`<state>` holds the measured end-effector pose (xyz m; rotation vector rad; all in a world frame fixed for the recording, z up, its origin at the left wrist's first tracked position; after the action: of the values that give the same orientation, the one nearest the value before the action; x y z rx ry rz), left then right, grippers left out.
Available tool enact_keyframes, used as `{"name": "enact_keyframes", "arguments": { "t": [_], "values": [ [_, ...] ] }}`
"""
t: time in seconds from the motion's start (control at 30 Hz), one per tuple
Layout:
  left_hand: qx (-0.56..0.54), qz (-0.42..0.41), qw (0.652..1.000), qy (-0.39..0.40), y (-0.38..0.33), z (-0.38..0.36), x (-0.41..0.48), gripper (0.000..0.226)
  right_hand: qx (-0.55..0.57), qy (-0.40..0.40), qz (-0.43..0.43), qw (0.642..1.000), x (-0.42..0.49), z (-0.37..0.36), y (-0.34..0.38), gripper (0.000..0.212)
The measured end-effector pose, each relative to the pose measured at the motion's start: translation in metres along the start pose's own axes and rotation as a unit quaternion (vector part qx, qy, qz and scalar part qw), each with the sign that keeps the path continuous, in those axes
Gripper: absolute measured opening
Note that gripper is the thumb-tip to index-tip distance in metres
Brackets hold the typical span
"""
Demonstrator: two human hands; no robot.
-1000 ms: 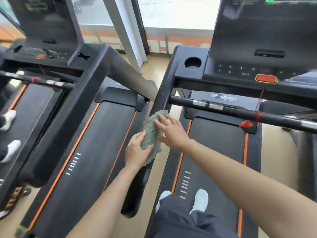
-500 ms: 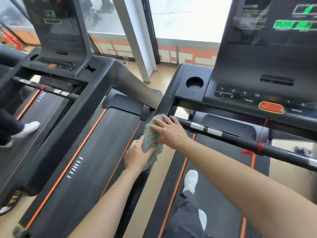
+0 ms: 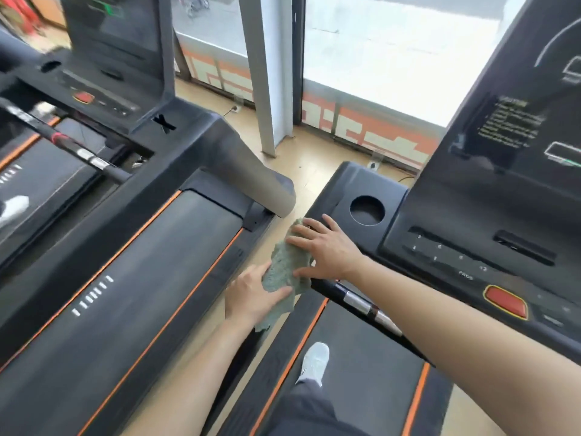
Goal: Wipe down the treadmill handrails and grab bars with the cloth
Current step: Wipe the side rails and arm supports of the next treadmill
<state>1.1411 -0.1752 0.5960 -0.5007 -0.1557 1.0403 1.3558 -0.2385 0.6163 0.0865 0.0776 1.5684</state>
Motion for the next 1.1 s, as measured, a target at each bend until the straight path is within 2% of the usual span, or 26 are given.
{"name": "enact_keyframes", "arguments": {
  "t": [0.23,0.47,0.67,0.87,0.97,1.1],
  "values": [
    [-0.039,-0.030,0.999,0.023,-0.027,-0.010,0.044,0.079,-0.014,-0.003,-0.023,1.000,0.011,0.006,-0.052,0.085],
    [-0.062,-0.086,0.992,0.074,-0.061,-0.033,0.097,0.075,-0.016,0.018,-0.145,0.989,0.008,0.008,-0.095,0.089],
    [-0.030,-0.134,0.984,0.113,-0.110,-0.051,0.151,0.077,-0.024,0.039,-0.266,0.963,0.005,0.015,-0.124,0.080],
    [-0.036,-0.184,0.968,0.168,-0.155,-0.073,0.199,0.084,-0.077,0.079,-0.320,0.941,0.000,0.029,-0.149,0.082],
    [0.003,-0.228,0.956,0.182,-0.170,-0.076,0.214,0.082,-0.100,0.093,-0.333,0.933,-0.007,0.030,-0.159,0.082],
    [0.107,-0.299,0.935,0.154,-0.191,-0.078,0.227,0.078,-0.167,0.100,-0.327,0.925,-0.020,0.032,-0.155,0.083]
  ]
}}
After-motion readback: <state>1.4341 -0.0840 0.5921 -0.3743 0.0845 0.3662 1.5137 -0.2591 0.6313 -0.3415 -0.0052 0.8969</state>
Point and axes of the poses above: each hand's wrist, its own x-axis towards the middle knuckle, its own z-axis out of the back of the hand, y = z × x, the point moved 1 cm from there along x, towards the middle knuckle, and after that the axes turned 7 degrees about -y, right-handed, at the moved point
